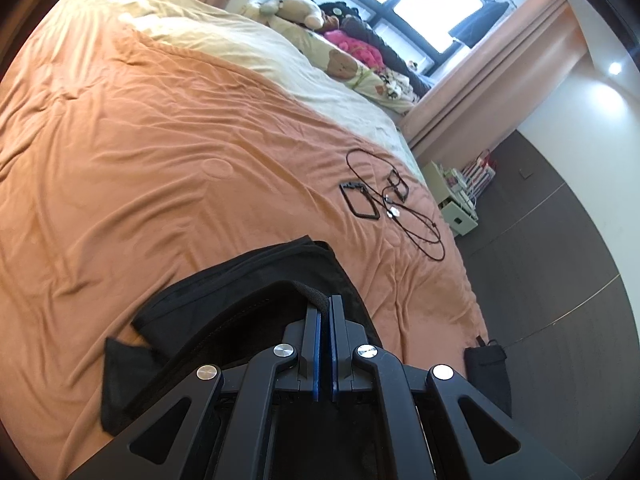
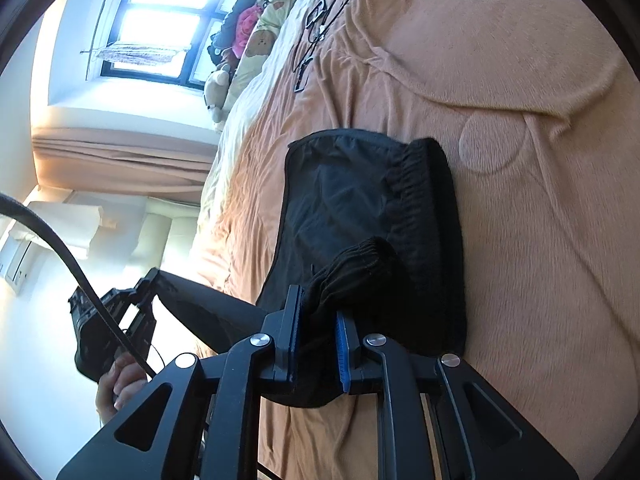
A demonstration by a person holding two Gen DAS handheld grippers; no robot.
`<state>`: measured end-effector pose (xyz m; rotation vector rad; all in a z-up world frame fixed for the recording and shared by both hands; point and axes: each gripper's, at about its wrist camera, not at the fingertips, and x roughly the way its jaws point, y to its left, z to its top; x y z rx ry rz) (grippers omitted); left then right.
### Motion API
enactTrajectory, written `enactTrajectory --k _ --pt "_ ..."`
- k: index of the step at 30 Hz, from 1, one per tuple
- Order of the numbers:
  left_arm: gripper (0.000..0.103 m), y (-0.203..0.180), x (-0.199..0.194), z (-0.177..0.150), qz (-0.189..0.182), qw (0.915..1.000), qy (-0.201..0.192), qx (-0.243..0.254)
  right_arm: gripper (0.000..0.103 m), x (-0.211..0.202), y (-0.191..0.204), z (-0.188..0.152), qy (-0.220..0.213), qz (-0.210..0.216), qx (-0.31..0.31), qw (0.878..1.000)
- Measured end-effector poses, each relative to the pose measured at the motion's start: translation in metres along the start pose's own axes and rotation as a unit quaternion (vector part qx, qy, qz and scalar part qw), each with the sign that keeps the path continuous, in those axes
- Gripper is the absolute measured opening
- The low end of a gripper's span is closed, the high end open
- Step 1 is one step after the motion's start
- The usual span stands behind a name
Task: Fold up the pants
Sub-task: 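Lift the hem with the left tool and fold it over toward the waistband, then release the shorts with both tools and pull them back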
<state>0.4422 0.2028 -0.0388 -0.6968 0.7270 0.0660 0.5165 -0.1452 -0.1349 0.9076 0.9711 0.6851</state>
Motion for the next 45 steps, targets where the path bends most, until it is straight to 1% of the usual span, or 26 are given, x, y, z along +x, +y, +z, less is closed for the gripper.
enactTrajectory --k 2,4,5,6,7,8,10,12,14,17,20,22,24,27,28,29,30,31,32,33,35,39,42,45 --pt "0.003 -0.002 0.016 0.006 0.001 1.0 0.007 0.002 0.019 0.003 -0.004 0.008 -0.001 -0.004 0.003 1.0" --pt "0.003 -0.004 0.033 0.011 0.002 0.9999 0.014 0.006 0.028 0.004 -0.008 0.014 -0.003 -0.008 0.005 1.0" --pt "0.003 -0.005 0.041 0.014 0.001 0.9998 0.018 0.006 0.041 0.003 -0.01 0.016 -0.007 -0.009 0.007 1.0" --pt "0.003 -0.005 0.051 0.018 -0.002 0.9997 0.024 0.005 0.057 0.001 -0.011 0.019 -0.015 -0.012 0.011 1.0" --pt "0.003 -0.006 0.058 0.021 -0.004 0.9996 0.028 0.005 0.064 -0.002 -0.014 0.022 -0.025 -0.014 0.017 0.999" --pt "0.003 -0.006 0.064 0.023 -0.005 0.9995 0.031 0.006 0.069 -0.006 -0.017 0.024 -0.033 -0.011 0.021 0.999" --pt "0.003 -0.007 0.079 0.03 -0.009 0.9991 0.04 0.009 0.069 -0.009 -0.019 0.029 -0.034 -0.012 0.017 0.999" --pt "0.003 -0.01 0.093 0.035 -0.015 0.9985 0.052 0.013 0.069 -0.011 -0.018 0.032 -0.036 -0.028 -0.003 0.999" --pt "0.003 -0.011 0.103 0.04 -0.014 0.998 0.059 0.017 0.069 -0.009 -0.015 0.035 -0.031 -0.046 -0.037 0.998" --pt "0.003 -0.01 0.113 0.046 -0.011 0.9975 0.066 0.02 0.069 -0.004 -0.003 0.037 -0.012 -0.052 -0.088 0.995" --pt "0.003 -0.007 0.121 0.051 -0.008 0.9971 0.073 0.021 0.069 0.005 0.011 0.037 0.009 -0.064 -0.147 0.987" --pt "0.003 -0.005 0.125 0.053 -0.005 0.9968 0.077 0.022 0.069 0.013 0.02 0.038 0.027 -0.077 -0.184 0.98" --pt "0.003 -0.002 0.132 0.056 -0.005 0.9964 0.083 0.019 0.069 0.021 0.024 0.043 0.04 -0.089 -0.206 0.974" --pt "0.003 0.002 0.14 0.059 -0.005 0.9956 0.092 0.019 0.068 0.028 0.029 0.044 0.051 -0.09 -0.232 0.967" --pt "0.003 0.002 0.142 0.06 -0.004 0.9954 0.094 0.02 0.063 0.031 0.03 0.045 0.054 -0.093 -0.242 0.964" --pt "0.003 0.003 0.144 0.061 -0.004 0.9952 0.095 0.02 0.04 0.033 0.03 0.046 0.06 -0.098 -0.247 0.962" --pt "0.003 0.003 0.148 0.063 -0.002 0.995 0.097 0.022 0.034 0.036 0.029 0.046 0.064 -0.106 -0.248 0.961" --pt "0.003 0.002 0.151 0.065 -0.001 0.9949 0.098 0.022 0.032 0.035 0.028 0.046 0.061 -0.106 -0.247 0.961" --pt "0.003 0.002 0.155 0.067 -0.001 0.9947 0.1 0.022 0.028 0.032 0.029 0.046 0.055 -0.103 -0.249 0.961" --pt "0.003 0.002 0.158 0.069 0.0 0.9946 0.102 0.023 0.027 0.028 0.03 0.045 0.047 -0.101 -0.251 0.961" --pt "0.003 0.0 0.164 0.073 0.001 0.9945 0.102 0.024 0.026 0.021 0.029 0.044 0.029 -0.101 -0.243 0.964" --pt "0.003 -0.009 0.191 0.077 0.005 0.9927 0.116 0.032 0.026 0.011 0.021 0.046 0.003 -0.104 -0.196 0.975" --pt "0.003 -0.018 0.214 0.077 0.018 0.9906 0.126 0.049 0.026 0.009 0.019 0.044 -0.016 -0.114 -0.177 0.977" --pt "0.003 -0.023 0.235 0.078 0.026 0.9885 0.136 0.06 0.026 0.01 0.014 0.044 -0.022 -0.116 -0.161 0.98"
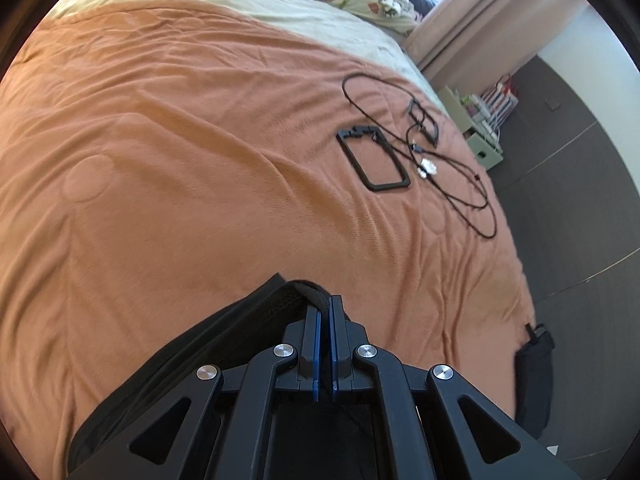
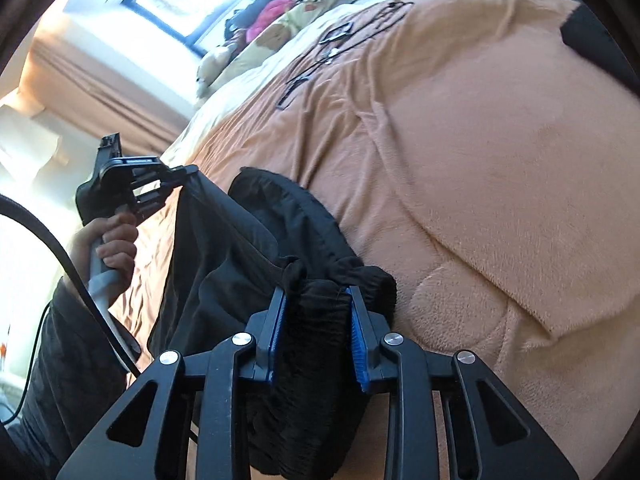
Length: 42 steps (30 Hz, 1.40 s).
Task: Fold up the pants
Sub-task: 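Release the shorts with both tools and pull them back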
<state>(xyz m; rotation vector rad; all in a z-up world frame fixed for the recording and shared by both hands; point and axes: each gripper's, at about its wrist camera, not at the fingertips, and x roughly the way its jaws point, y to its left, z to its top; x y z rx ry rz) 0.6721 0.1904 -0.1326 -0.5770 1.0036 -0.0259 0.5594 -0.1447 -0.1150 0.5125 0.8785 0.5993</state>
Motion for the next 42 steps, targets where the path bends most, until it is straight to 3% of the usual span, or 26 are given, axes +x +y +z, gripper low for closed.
enactTrajectory --k 8,10,12,13,14,15,16,18,30,42 --pt "0.004 -0.004 0.038 0.009 0.005 0.9999 0.01 0.006 0.026 0.006 -0.009 0.004 -0.015 -0.018 0.036 0.999" --pt "0.005 -0.004 0.046 0.011 0.018 0.9996 0.02 0.008 0.028 0.007 -0.009 0.003 -0.013 -0.024 0.04 0.999" --pt "0.009 -0.004 0.047 0.012 0.02 0.9993 0.029 0.01 0.04 0.003 -0.009 0.003 -0.006 -0.019 0.046 0.999" --pt "0.017 -0.003 0.044 0.011 0.023 0.9992 0.03 0.012 0.048 -0.002 -0.008 0.002 -0.009 -0.023 0.045 0.999" --pt "0.024 -0.002 0.038 0.011 0.027 0.9991 0.029 0.014 0.07 -0.007 -0.008 0.003 -0.016 -0.033 0.044 0.998" --pt "0.046 0.0 0.029 0.011 0.029 0.9992 0.022 0.015 0.077 -0.012 -0.007 0.003 -0.026 -0.036 0.044 0.998" --pt "0.066 0.002 0.021 0.01 0.03 0.9993 0.012 0.017 0.077 -0.015 -0.007 0.003 -0.031 -0.031 0.045 0.998" --pt "0.078 0.004 0.0 0.009 0.039 0.9987 -0.015 0.028 0.077 -0.018 -0.008 0.001 -0.024 -0.022 0.051 0.998" --pt "0.078 0.05 -0.081 -0.032 0.072 0.996 -0.016 0.05 0.077 -0.037 -0.017 -0.023 0.021 -0.007 0.074 0.997" --pt "0.078 0.094 -0.13 -0.089 0.082 0.995 0.004 0.058 0.077 -0.046 -0.018 -0.03 0.047 0.012 0.079 0.996"
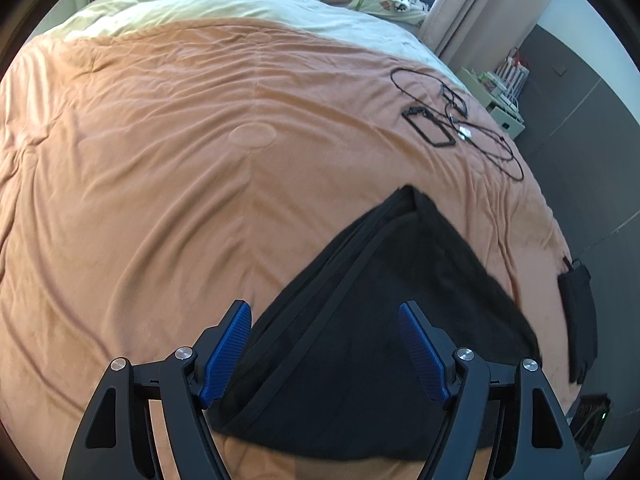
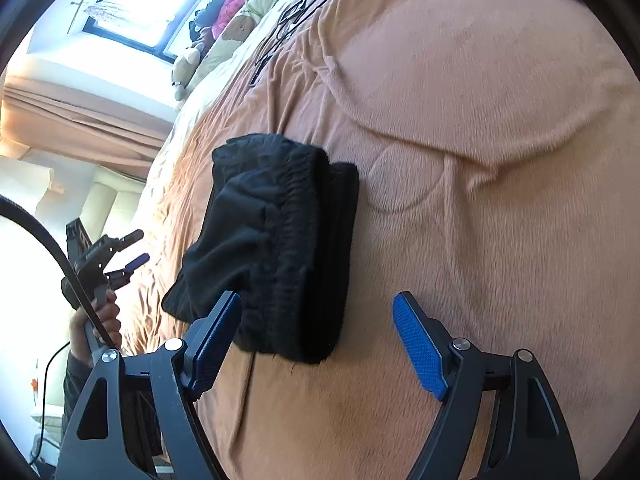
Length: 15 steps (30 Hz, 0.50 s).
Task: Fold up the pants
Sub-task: 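Release the shorts with both tools and pull them back, then grasp the folded shorts' edge with the left tool while the right tool grips the waistband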
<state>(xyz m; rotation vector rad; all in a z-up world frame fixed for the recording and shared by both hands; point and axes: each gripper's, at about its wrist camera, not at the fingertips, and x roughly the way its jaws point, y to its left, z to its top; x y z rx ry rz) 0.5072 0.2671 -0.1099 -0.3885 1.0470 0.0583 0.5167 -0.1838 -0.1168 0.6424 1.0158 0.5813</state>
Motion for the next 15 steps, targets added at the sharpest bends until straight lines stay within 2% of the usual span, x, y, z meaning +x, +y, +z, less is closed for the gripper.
enactTrajectory --k 7,15 --pt "0.078 0.02 -0.007 -0.034 -0.006 0.9997 0.021 0.014 0.077 0.003 -0.003 -0.003 0.013 0.005 0.002 1.0" --pt "0.078 0.034 0.016 -0.058 -0.006 0.9982 0.053 0.028 0.077 0.015 -0.002 0.001 0.022 0.01 -0.006 1.0"
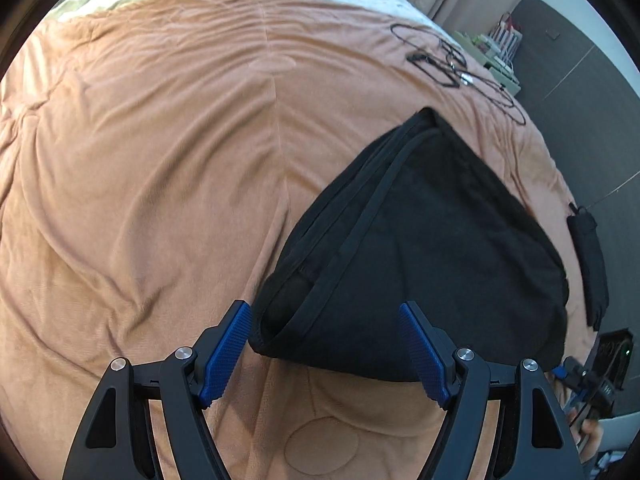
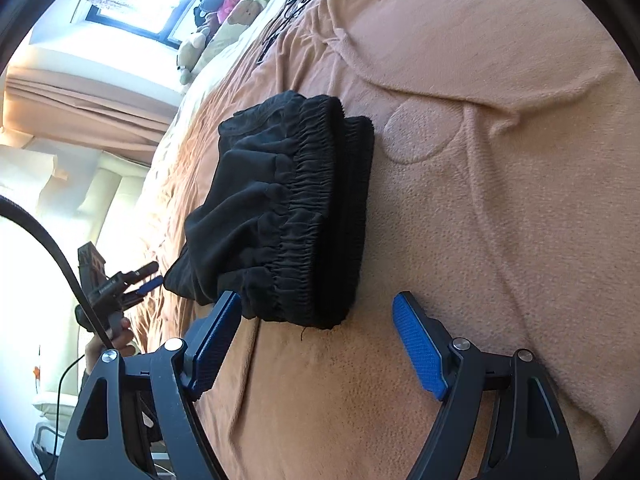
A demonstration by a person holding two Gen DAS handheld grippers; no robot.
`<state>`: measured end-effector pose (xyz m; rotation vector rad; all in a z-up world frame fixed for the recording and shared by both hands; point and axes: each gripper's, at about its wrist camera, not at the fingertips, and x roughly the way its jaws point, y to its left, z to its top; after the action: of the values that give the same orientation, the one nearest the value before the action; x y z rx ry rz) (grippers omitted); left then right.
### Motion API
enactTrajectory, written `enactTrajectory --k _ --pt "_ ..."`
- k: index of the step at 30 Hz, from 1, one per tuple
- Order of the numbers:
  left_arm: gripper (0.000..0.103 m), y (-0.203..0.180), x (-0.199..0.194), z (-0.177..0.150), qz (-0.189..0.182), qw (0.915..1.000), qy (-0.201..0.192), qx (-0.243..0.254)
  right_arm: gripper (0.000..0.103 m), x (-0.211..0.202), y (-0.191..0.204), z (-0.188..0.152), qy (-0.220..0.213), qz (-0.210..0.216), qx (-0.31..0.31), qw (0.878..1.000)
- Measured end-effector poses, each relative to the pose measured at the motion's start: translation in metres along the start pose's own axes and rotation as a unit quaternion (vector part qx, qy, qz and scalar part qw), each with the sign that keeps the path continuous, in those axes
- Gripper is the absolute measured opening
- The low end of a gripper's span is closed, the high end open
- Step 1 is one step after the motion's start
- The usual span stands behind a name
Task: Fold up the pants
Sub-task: 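Grasp the folded shorts' edge with the left tool while the right tool grips the waistband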
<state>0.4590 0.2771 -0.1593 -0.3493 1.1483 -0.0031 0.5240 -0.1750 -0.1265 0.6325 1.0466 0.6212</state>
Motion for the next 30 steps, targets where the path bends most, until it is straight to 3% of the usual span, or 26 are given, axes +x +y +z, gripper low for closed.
enactTrajectory --k 17,18,21,23,25,30 --pt "0.076 0.004 0.06 0.012 0.006 0.9992 0.028 0.027 0.077 0.041 0.008 0.009 0.01 0.021 -0.004 1.0" --pt "0.073 0.003 0.062 0.012 0.006 0.9991 0.026 0.032 0.072 0.042 0.009 0.009 0.009 0.019 -0.006 1.0" --pt "0.051 -0.001 0.063 0.014 0.005 0.999 0.022 0.039 0.049 0.043 0.007 0.008 0.012 0.019 -0.004 1.0" --pt "0.037 -0.003 0.062 0.014 0.006 0.9988 0.022 0.044 0.041 0.044 0.006 0.006 0.013 0.023 -0.007 1.0" --pt "0.007 -0.004 0.059 0.013 -0.001 0.9986 0.022 0.048 0.034 0.043 0.007 0.005 0.013 0.026 -0.013 1.0" --pt "0.006 -0.01 0.04 0.012 -0.015 0.9987 0.011 0.046 0.025 0.038 0.009 0.005 0.001 0.033 -0.015 0.999"
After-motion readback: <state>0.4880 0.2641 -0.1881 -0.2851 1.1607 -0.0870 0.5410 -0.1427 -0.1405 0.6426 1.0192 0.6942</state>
